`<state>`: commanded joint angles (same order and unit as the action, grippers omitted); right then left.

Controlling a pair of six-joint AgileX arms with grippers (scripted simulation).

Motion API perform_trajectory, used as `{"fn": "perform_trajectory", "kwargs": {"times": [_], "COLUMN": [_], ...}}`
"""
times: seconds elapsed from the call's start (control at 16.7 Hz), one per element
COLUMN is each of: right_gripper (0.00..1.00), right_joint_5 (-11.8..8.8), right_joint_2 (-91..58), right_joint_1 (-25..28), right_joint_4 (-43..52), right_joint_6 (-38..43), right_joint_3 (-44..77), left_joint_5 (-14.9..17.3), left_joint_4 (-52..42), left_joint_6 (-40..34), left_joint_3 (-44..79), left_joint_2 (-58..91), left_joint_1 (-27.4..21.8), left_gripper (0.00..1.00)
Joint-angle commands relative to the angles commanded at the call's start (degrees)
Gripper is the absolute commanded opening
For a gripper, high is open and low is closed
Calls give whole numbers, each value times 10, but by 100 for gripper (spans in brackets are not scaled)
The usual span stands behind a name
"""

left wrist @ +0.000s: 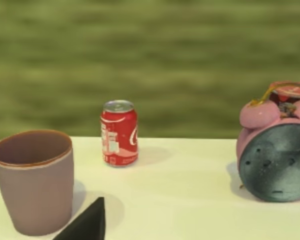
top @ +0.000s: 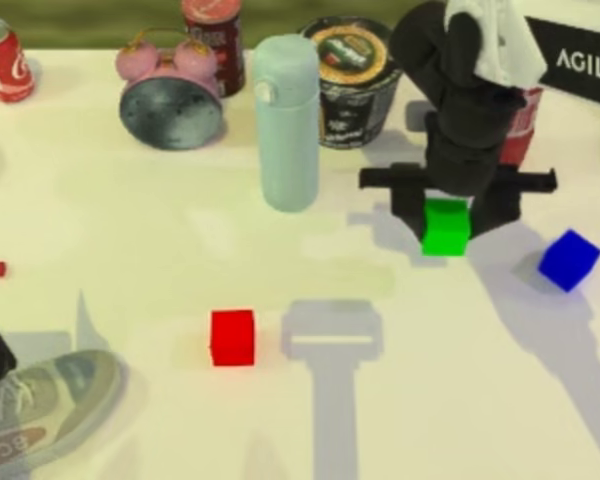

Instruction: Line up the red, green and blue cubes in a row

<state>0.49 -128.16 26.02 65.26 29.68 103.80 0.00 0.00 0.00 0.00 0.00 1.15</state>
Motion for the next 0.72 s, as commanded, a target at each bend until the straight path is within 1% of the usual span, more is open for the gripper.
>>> {"fn": "perform_trajectory", "kwargs": {"times": [0.18, 0.54, 0.6, 0.72], "right_gripper": [0, 0, 0, 0], "right_joint_5": [1, 1, 1, 1], "right_joint_2": [1, 13, 15, 17], "right_joint_1": [38, 171, 185, 194], "right_joint_4": [8, 35, 37, 39], "right_joint_6": [33, 144, 156, 165], "right_joint_3": [6, 20, 21, 22], "left_joint_5": [0, 0, 0, 0], "left_joint_4": [0, 0, 0, 0], "left_joint_6": [0, 0, 0, 0], "left_joint_3": [0, 0, 0, 0], "left_joint_2": [0, 0, 0, 0], "left_joint_1": [0, 0, 0, 0], "left_gripper": [100, 100, 100, 100]}}
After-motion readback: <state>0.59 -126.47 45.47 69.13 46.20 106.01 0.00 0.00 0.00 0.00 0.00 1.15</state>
